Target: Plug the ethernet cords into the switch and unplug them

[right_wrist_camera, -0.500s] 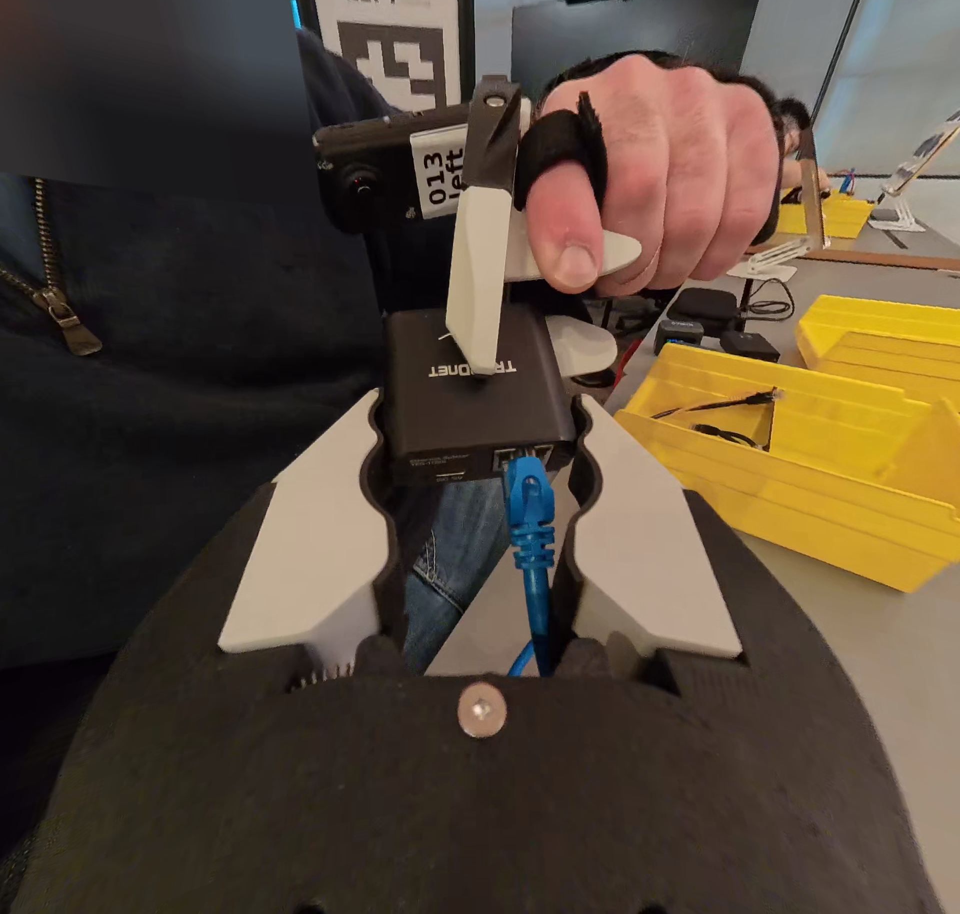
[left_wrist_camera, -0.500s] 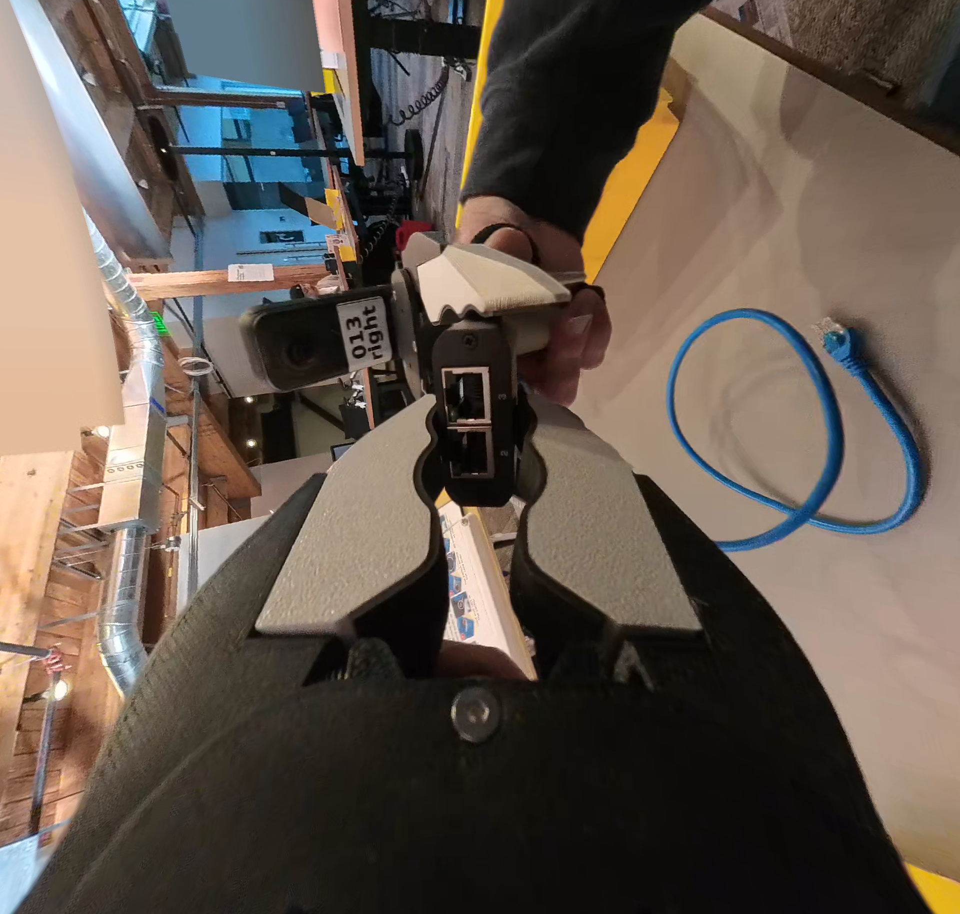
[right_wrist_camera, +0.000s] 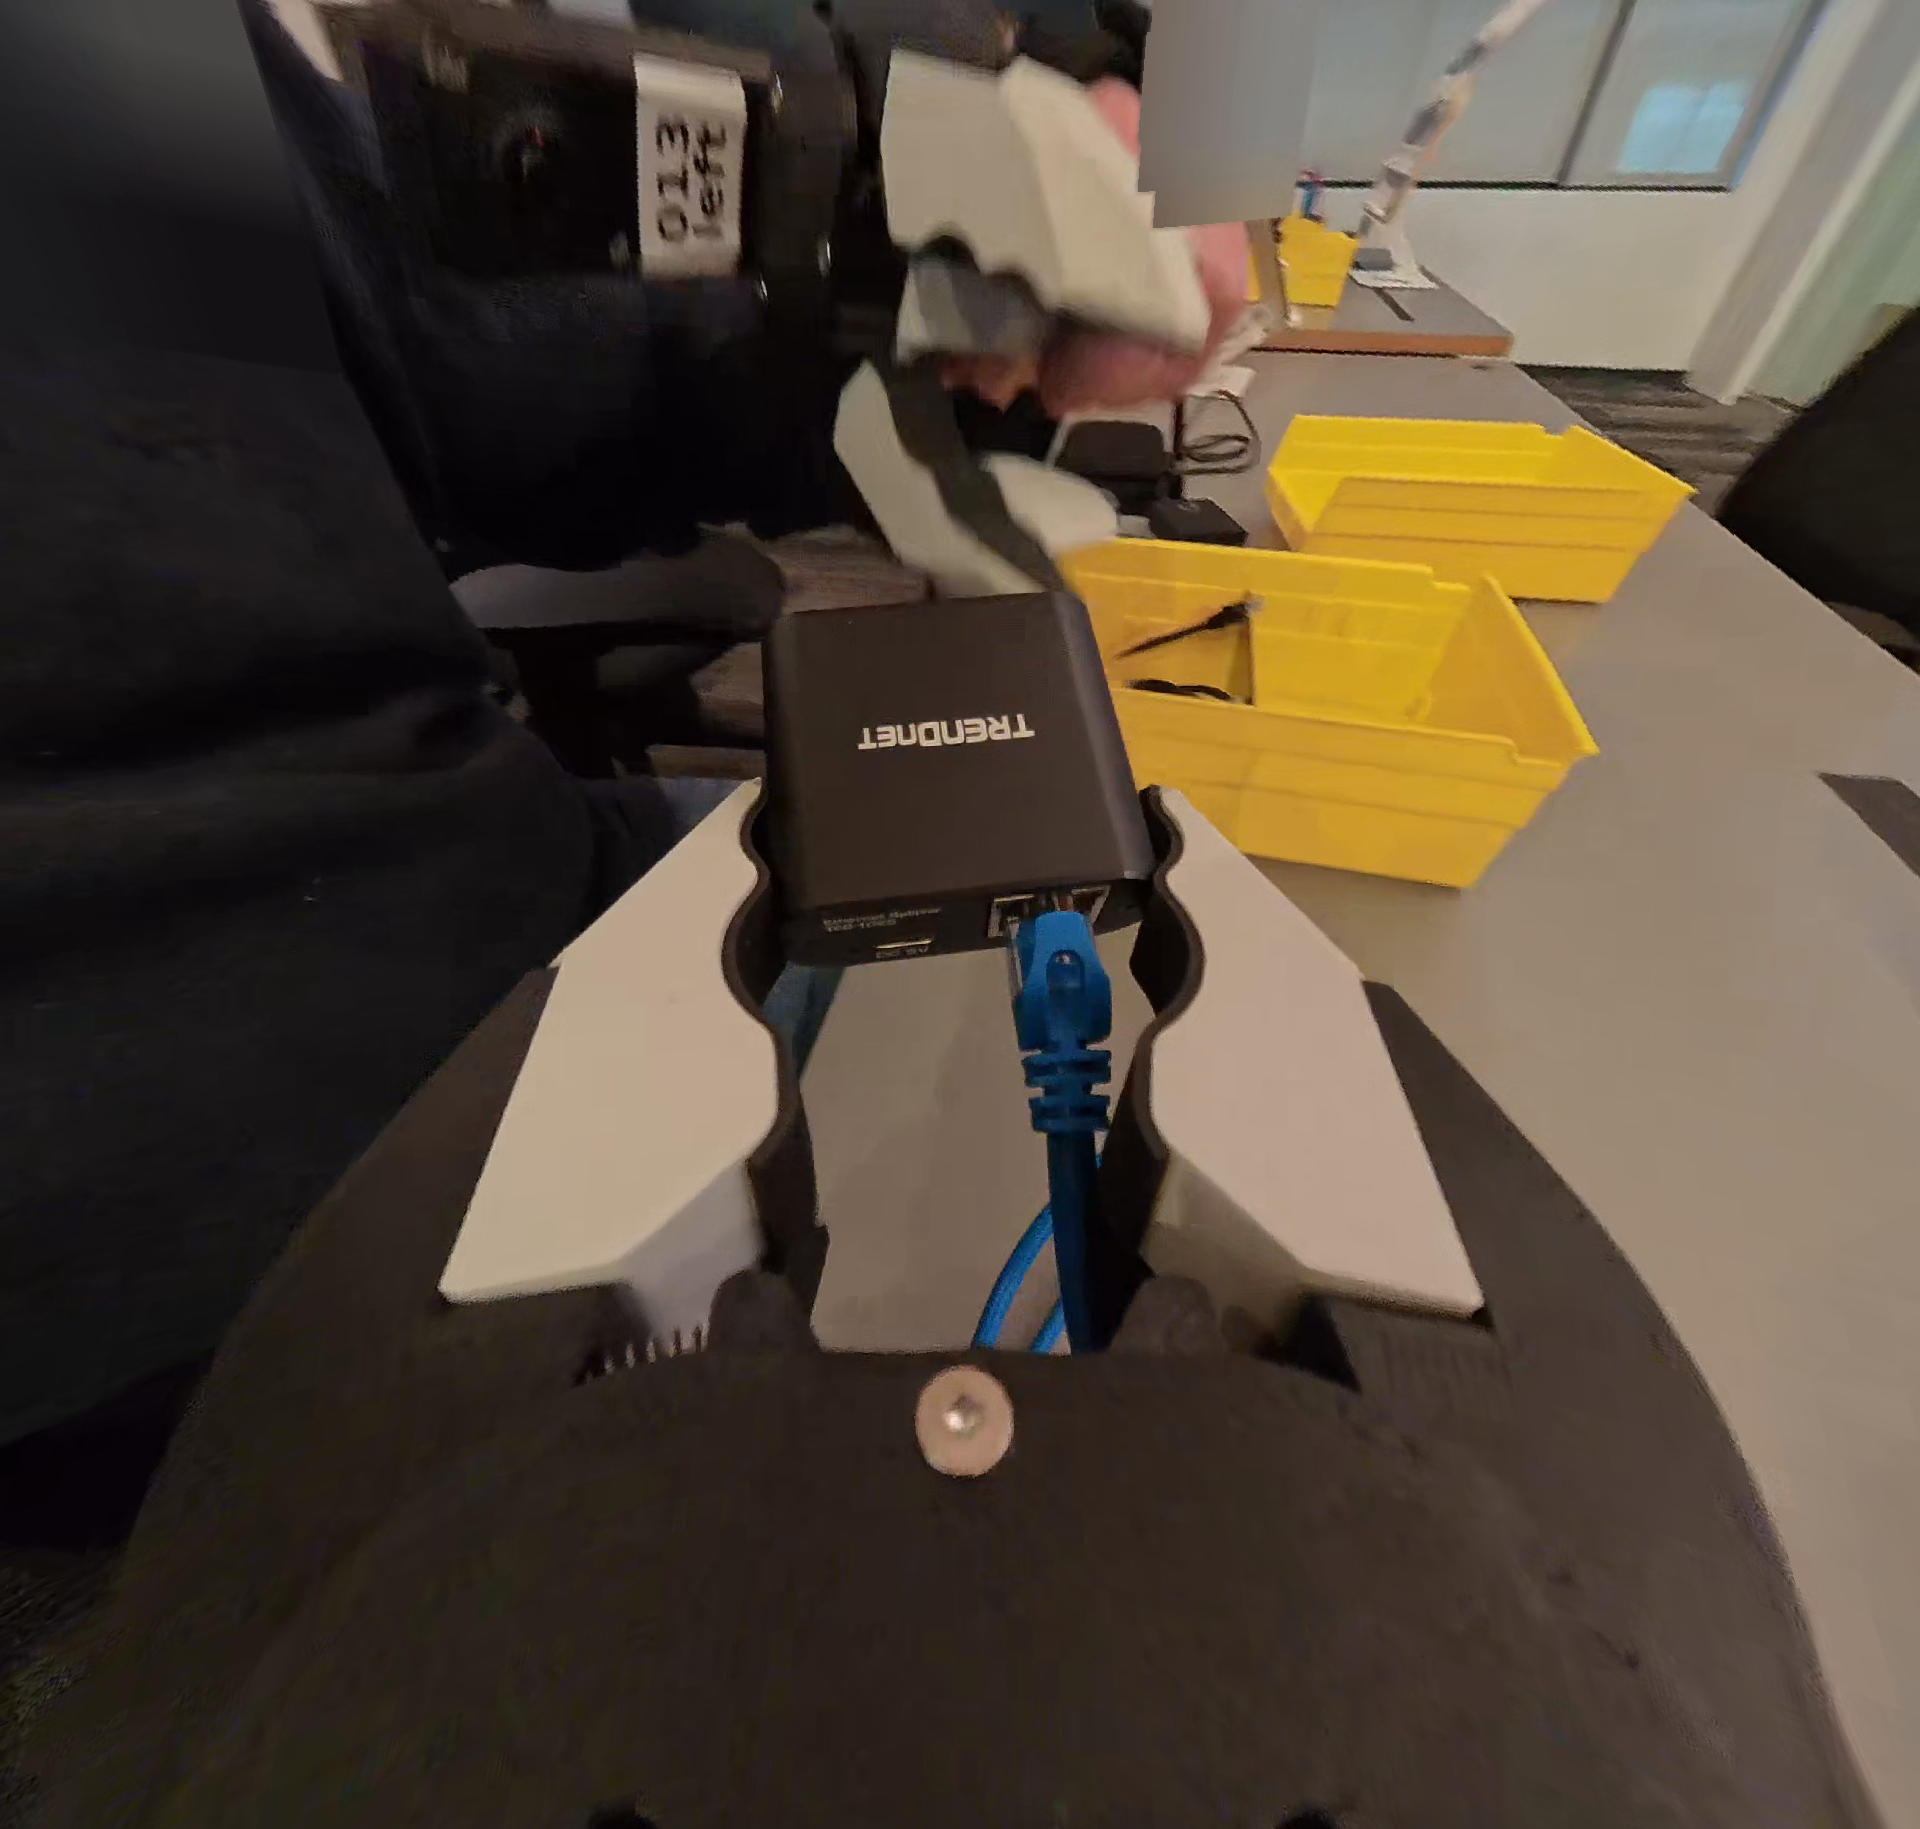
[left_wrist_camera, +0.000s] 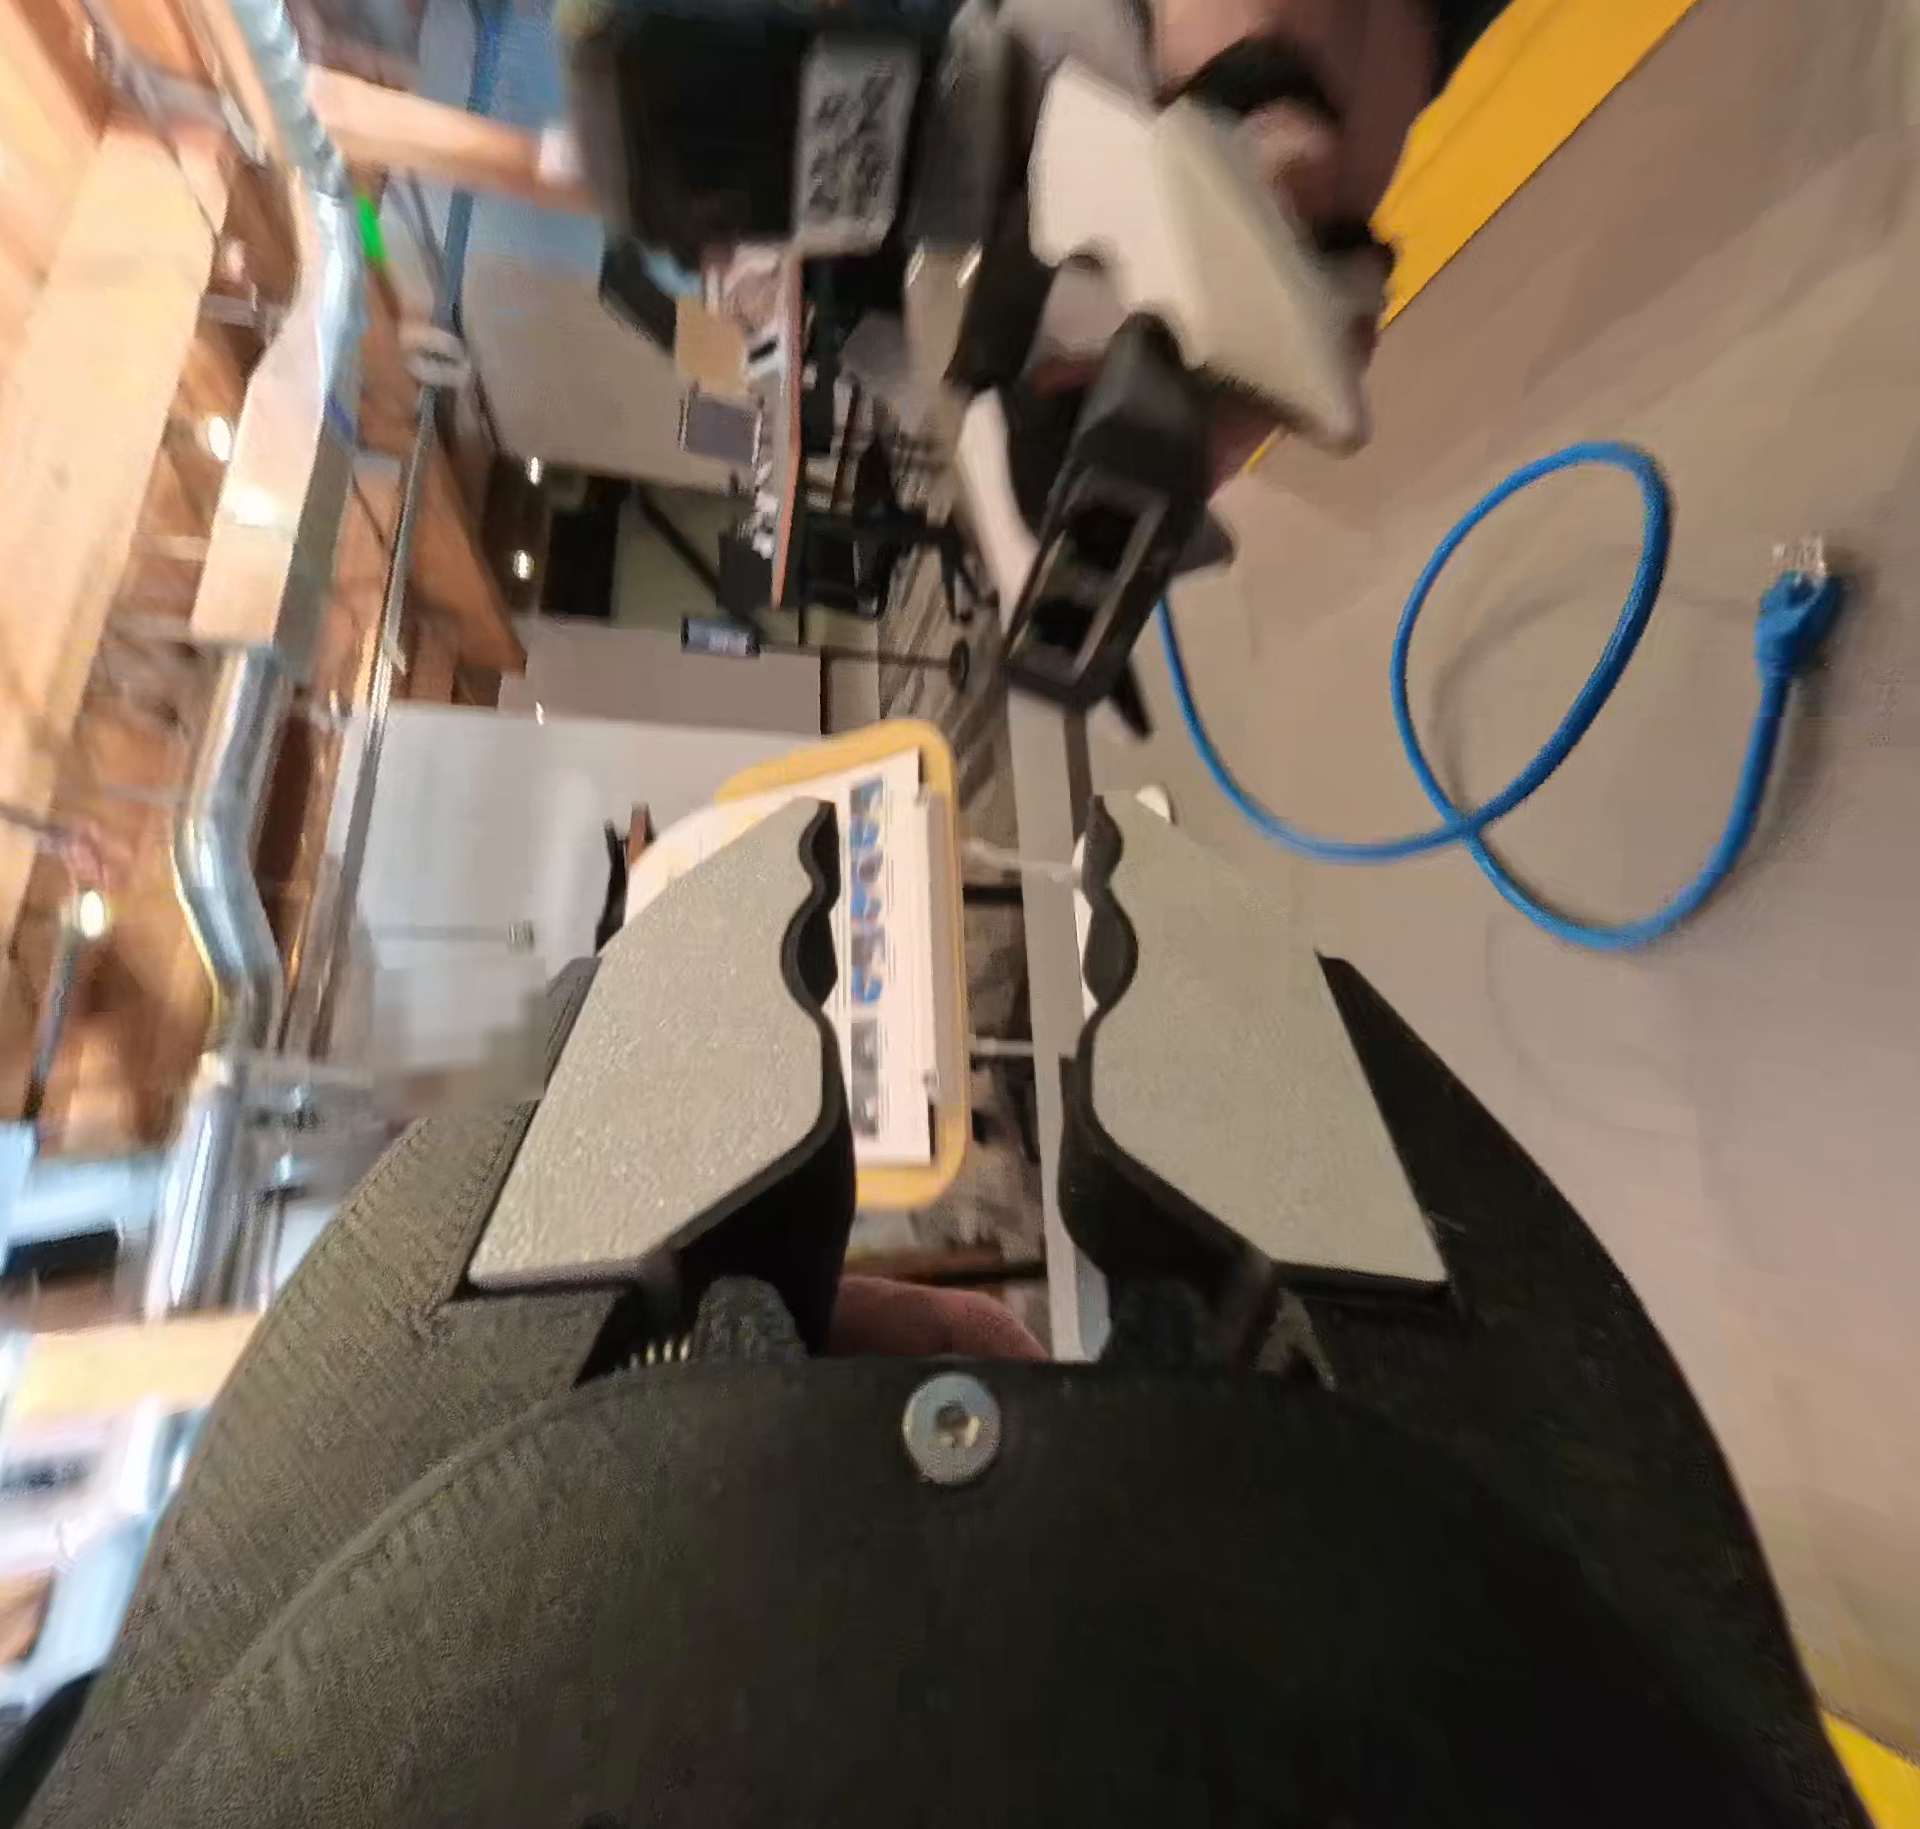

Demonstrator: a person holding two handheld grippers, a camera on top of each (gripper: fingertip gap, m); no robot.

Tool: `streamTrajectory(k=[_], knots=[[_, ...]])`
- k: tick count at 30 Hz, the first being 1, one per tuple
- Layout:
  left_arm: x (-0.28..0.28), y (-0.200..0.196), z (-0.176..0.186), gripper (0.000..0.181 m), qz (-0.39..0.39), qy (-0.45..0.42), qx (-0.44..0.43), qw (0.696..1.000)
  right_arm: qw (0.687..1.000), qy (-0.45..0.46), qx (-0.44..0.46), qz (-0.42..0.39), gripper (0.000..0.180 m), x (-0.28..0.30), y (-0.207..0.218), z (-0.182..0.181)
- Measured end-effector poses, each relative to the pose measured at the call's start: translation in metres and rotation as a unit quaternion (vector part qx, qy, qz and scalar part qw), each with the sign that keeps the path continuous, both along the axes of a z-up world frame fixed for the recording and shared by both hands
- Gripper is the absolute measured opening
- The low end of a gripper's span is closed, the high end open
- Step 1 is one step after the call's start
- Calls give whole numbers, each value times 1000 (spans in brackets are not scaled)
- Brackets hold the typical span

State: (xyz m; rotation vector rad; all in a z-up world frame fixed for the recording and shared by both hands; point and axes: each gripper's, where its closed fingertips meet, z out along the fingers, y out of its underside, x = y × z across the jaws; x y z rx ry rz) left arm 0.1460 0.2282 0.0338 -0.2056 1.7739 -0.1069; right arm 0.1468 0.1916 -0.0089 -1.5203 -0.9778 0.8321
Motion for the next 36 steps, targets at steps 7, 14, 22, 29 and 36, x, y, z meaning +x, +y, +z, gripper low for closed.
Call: streamTrajectory(k=[7,14,22,29,36], knots=[[-96,112,13,43,238,0,-59,970,994,-60,-10,-90,65,20,13,-35],[-197,185,-69,40,416,94,-108,898,990,-75,-16,-117,65,22,16,-54],[-252,226,-159,36,547,119,-196,805,988,-93,-20,-119,65,18,13,-68],[-266,267,-182,37,631,40,-298,715,990,-84,-15,-115,65,14,10,-70],[-269,290,-200,30,672,37,-287,681,991,-80,-10,-108,65,11,9,-68]])
